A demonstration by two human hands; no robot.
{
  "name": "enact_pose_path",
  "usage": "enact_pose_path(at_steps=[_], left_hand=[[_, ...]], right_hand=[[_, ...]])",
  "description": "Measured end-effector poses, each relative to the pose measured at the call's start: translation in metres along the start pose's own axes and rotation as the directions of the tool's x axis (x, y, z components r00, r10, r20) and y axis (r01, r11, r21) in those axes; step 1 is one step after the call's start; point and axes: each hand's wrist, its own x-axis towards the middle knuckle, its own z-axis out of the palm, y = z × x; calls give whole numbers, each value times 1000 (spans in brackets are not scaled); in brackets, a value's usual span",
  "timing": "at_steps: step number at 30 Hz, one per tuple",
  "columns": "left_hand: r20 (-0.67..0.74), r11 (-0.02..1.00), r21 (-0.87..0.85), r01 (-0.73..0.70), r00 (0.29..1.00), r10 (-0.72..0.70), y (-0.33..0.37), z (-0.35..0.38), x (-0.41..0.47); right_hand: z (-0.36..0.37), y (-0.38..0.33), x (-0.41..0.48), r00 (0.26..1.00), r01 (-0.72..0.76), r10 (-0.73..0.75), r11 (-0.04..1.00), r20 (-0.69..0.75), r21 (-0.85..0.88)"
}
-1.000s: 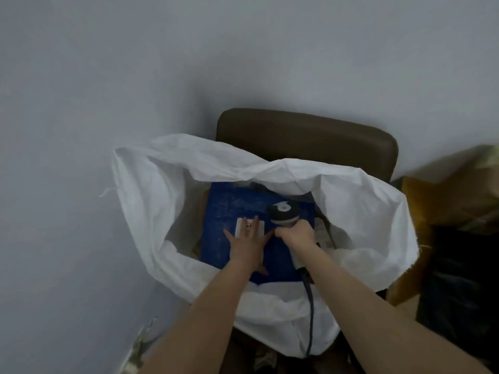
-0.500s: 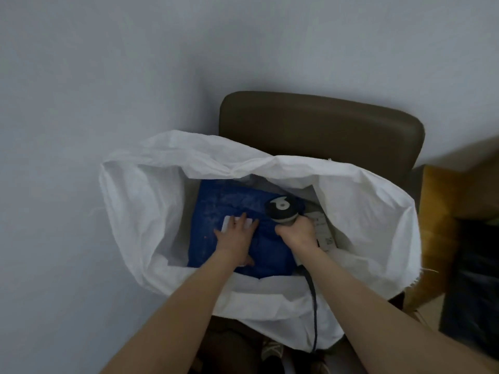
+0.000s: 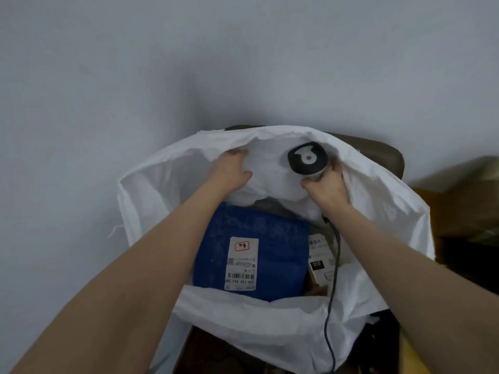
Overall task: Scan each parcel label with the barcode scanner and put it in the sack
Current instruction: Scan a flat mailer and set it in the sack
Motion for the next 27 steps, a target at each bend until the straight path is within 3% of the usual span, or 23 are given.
enact_pose_path(at_steps=[5,9,11,14,18,20,24,27], left_hand=[[325,977,208,-54,945,-17,0,73,-68],[529,852,472,-227,846,-68,-9,142,-121],[482,798,558,-229,872,-87,-26,159,-125],[319,818,574,-42,931,-176,-57,160,-118],[291,869,463,171,897,-332,-78,145,-110],[376,909,383,162,872,-314,-73,148,-110],[485,902,419,100,816,-315,-65,163,-108],[488,921,384,64,833,-261,-61,150,-96]], right_hand=[[29,17,-44,950,-89,91,996,297,-20],[62,51,-73,913,-125,166,984,373,-131],[75,64,-75,900,-128,176,981,399,-145],[87,80,-69,899,-152,185,982,397,-112],[93,91,-66,893,-176,208,978,400,-114],[95,91,-66,887,-177,207,978,412,-109],[98,96,-64,891,-142,188,980,414,-140],[83,94,-67,905,-149,190,980,381,-135]])
